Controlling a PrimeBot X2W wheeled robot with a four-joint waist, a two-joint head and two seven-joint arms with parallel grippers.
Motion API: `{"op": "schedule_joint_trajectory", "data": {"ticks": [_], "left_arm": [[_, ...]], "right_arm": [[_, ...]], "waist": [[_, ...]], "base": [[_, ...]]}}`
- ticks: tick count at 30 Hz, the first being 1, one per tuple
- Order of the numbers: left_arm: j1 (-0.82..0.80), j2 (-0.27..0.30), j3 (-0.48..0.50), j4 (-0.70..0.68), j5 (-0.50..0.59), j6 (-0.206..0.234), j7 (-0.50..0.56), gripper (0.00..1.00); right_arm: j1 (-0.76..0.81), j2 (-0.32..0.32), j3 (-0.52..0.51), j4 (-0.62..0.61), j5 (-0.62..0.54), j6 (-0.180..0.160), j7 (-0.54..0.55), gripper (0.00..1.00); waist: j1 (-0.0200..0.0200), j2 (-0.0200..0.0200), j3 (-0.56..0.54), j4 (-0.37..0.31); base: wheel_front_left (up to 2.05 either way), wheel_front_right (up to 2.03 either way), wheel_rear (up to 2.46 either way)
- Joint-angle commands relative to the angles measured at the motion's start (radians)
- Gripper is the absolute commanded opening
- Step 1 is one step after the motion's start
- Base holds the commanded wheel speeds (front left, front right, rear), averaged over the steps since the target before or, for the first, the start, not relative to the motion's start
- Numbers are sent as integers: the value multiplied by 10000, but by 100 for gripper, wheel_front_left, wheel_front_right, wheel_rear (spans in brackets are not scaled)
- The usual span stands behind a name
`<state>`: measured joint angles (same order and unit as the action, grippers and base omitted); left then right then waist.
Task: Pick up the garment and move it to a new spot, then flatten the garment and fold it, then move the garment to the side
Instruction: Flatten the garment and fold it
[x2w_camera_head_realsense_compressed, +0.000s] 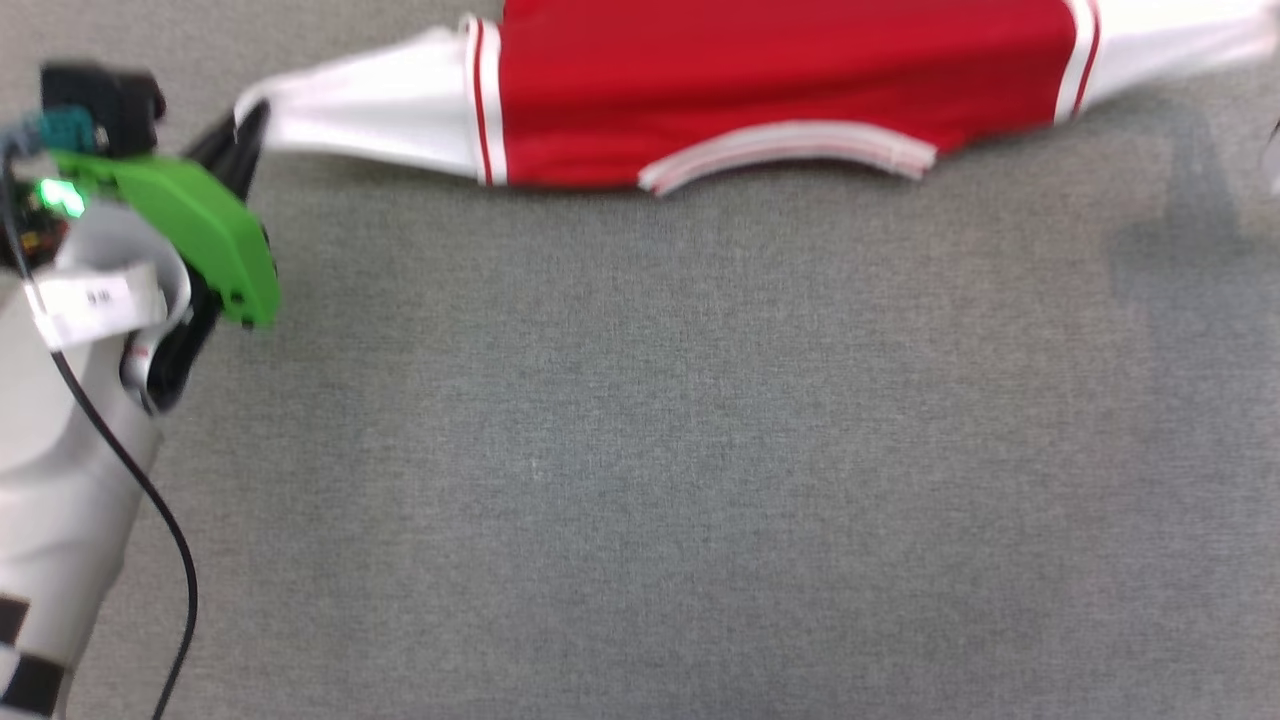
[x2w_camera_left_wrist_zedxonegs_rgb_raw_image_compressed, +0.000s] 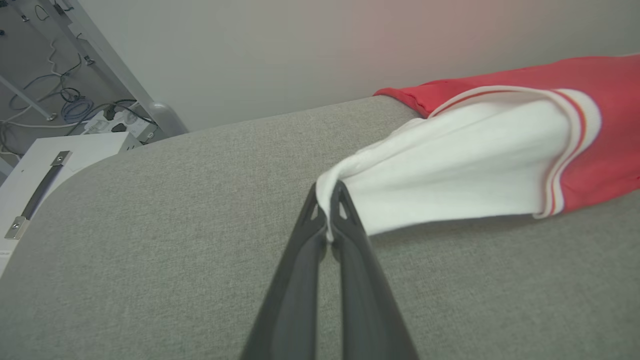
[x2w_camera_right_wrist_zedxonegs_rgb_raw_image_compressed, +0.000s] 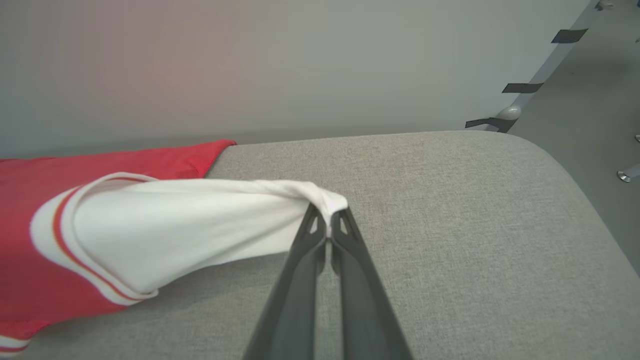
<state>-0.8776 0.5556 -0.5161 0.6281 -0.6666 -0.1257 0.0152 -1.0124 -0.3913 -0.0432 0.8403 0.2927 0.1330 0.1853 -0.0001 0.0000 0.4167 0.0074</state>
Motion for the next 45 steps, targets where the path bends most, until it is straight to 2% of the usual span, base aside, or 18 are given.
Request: {"op": "schedule_joint_trajectory", "data": {"ticks": [1, 9, 16, 17, 26, 32, 40, 41, 42, 45], "left_arm": [[455, 316, 48, -104, -119, 181, 138, 0], [3063, 800, -245, -1547, -595, 759, 1107, 0], [5298, 1320, -429, -3214, -1108, 1496, 1976, 0], [6395, 1573, -418, -4156, -1442, 1927, 2250, 0], [8392, 1957, -287, -6143, -2367, 2736, 2772, 0], [9116, 2046, -466, -7037, -2642, 3038, 3136, 0], [8789, 1999, -567, -7758, -2562, 3061, 3371, 0], [8743, 2004, -593, -7871, -2555, 3051, 3432, 0], [8701, 2015, -612, -8021, -2565, 3064, 3519, 0], [8627, 2026, -559, -8591, -2672, 3262, 3757, 0]], "right_arm": [[429, -298, 55, -148, 234, -23, 178, 0], [2944, -833, 360, -1095, 1703, -23, 1800, 0], [5063, -1072, -200, -2305, 2555, -23, 2855, 0], [6234, -1031, -747, -3077, 2793, -23, 3526, 0], [9104, -487, -2165, -5304, 2699, -23, 5613, 0], [10335, 186, -3031, -6814, 2415, -23, 6656, 0], [10273, 717, -3465, -7991, 1918, -23, 7402, 0], [10221, 702, -3446, -8136, 1866, -23, 7380, 38], [10164, 730, -3478, -8244, 1873, -23, 7437, 100], [9948, 724, -3439, -8733, 2133, -23, 7741, 100]], "waist": [[1, 0, -944, 8], [1, 0, -2024, 30], [1, 0, -2733, 17], [1, 0, -3009, -12], [1, 0, -3303, -41], [1, 0, -3291, -55], [1, 0, -3019, 17], [1, 0, -2963, 48], [1, 0, -2897, 81], [1, 0, -2675, 201]], "base": [[0, 0, 0], [0, 0, 0], [0, 0, 0], [0, 0, 0], [0, 0, 0], [0, 0, 0], [0, 0, 0], [0, 0, 0], [0, 0, 0], [0, 0, 0]]}}
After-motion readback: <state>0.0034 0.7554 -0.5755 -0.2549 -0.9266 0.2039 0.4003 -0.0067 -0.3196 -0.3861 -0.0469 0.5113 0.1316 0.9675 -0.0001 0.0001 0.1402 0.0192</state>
